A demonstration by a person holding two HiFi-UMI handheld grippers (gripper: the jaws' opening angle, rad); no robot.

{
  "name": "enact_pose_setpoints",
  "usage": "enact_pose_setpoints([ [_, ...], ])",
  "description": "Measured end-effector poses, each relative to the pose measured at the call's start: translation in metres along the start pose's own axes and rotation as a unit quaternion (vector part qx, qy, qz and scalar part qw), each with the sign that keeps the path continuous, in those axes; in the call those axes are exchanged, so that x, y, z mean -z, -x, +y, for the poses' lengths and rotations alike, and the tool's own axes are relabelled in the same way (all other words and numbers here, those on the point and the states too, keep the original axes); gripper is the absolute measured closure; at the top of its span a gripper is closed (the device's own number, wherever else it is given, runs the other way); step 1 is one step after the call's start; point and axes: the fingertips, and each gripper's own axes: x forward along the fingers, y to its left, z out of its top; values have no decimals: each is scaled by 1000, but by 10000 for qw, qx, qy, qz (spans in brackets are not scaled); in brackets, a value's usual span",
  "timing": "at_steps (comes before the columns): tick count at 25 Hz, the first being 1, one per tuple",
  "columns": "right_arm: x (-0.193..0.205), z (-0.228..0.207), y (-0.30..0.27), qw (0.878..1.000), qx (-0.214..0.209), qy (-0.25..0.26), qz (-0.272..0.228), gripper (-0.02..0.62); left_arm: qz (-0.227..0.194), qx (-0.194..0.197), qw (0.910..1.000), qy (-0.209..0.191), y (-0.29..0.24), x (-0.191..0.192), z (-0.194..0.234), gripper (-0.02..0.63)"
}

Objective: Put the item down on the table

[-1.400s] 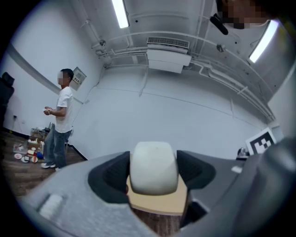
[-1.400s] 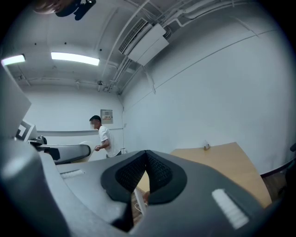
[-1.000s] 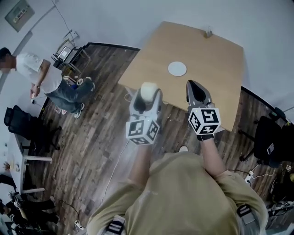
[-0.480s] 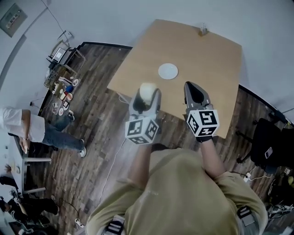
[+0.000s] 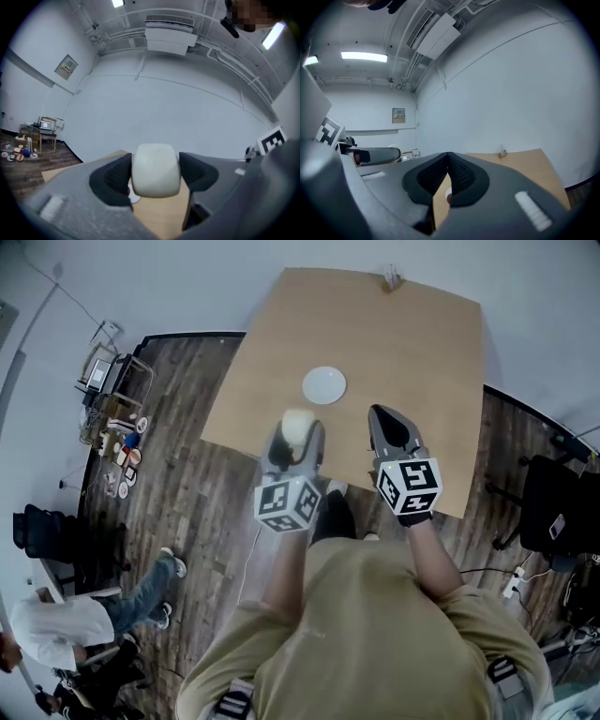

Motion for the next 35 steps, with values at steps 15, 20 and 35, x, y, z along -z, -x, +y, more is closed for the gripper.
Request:
enact_pose_setpoints([
  [15, -16, -70, -149, 9977, 608, 126, 282, 589, 463, 648, 9964, -293, -175, -3, 53, 290],
  [20, 4, -82, -190, 9943, 849, 245, 602, 589, 963, 656, 9924, -401, -213, 27, 83, 290],
  [35, 109, -94, -272, 9802, 674, 216, 1849, 589, 2242, 684, 9712, -432, -287, 140, 144, 291],
])
